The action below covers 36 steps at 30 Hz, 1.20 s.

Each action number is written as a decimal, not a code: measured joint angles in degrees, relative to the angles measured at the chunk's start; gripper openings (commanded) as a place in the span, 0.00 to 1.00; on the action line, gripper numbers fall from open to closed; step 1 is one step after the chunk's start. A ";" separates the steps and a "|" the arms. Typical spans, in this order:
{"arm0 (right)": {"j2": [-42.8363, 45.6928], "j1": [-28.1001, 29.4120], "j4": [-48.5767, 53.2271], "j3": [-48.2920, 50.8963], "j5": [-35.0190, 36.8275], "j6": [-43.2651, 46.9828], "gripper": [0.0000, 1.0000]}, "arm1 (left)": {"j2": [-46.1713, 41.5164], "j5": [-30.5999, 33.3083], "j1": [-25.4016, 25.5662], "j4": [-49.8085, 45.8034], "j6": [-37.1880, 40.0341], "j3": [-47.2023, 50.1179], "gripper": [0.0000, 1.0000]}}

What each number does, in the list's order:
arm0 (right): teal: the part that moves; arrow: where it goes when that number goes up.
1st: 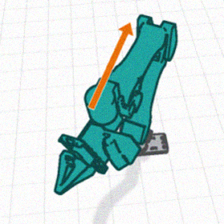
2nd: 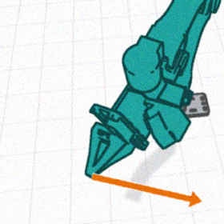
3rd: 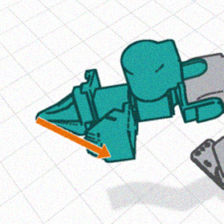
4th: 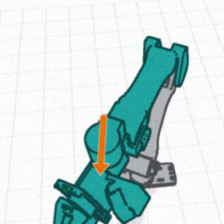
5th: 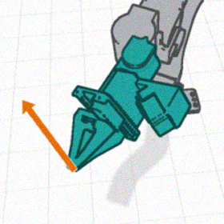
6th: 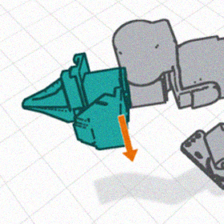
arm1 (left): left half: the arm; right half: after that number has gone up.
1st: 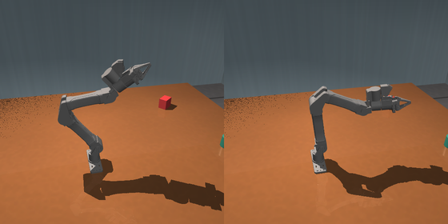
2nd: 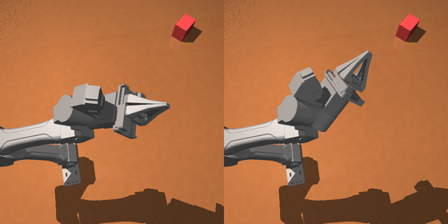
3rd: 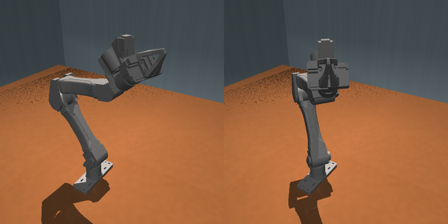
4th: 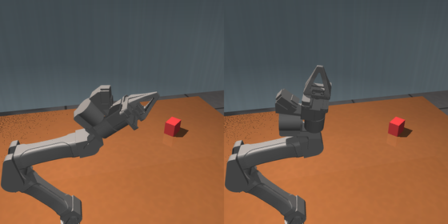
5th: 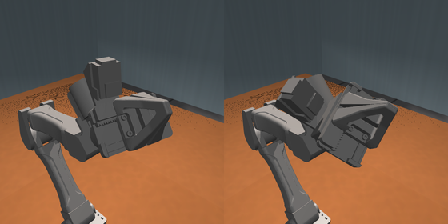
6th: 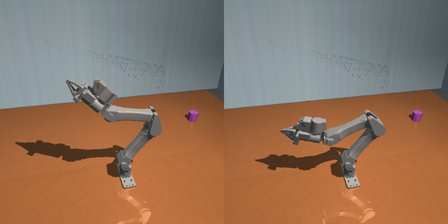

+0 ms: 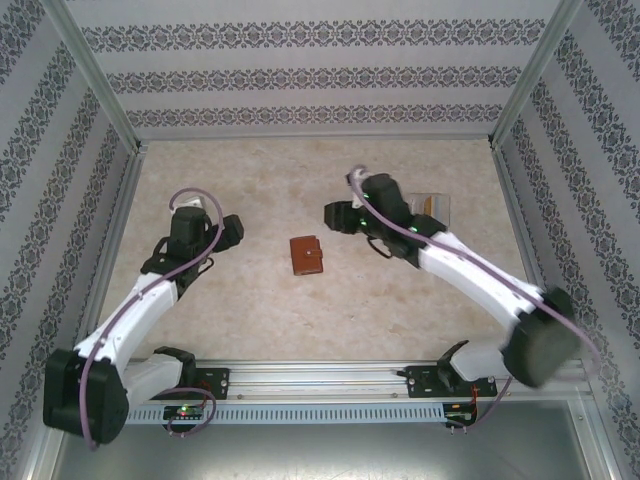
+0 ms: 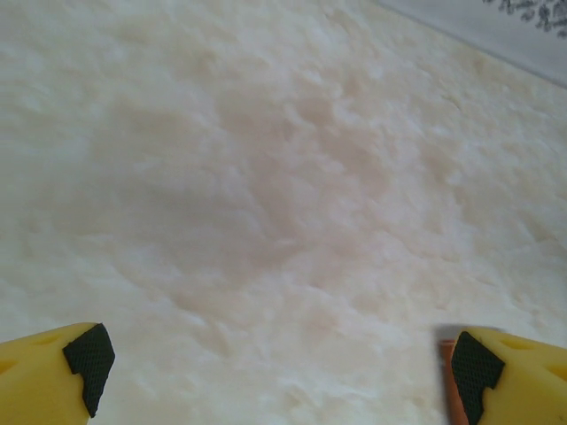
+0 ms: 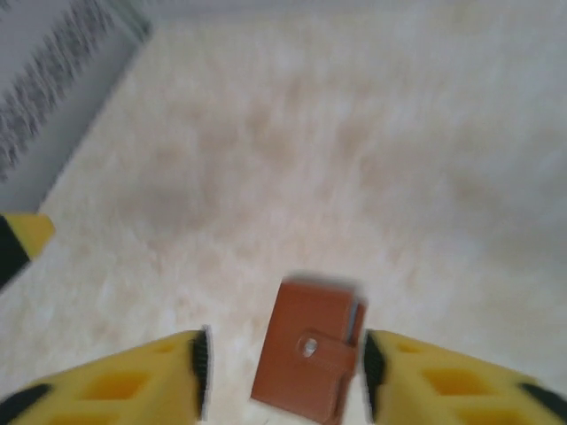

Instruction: Put the credit cards into the card holder

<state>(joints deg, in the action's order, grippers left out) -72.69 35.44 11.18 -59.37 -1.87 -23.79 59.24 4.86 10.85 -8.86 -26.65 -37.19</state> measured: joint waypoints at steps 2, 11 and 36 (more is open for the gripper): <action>8.00 -0.17 -2.12 4.42 4.98 4.31 0.95 | -2.45 3.52 0.00 1.55 1.97 1.92 0.99; 23.58 -12.52 -15.72 29.33 14.75 20.13 0.98 | 2.29 5.77 -1.95 27.65 22.27 17.07 0.99; -14.73 -34.18 -66.03 44.19 6.43 22.27 0.98 | 29.90 -0.57 -9.11 56.24 26.84 15.65 0.99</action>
<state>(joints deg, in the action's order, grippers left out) -87.42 1.26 -54.85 -15.18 4.56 -1.52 89.14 4.29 1.74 47.37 0.19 -21.54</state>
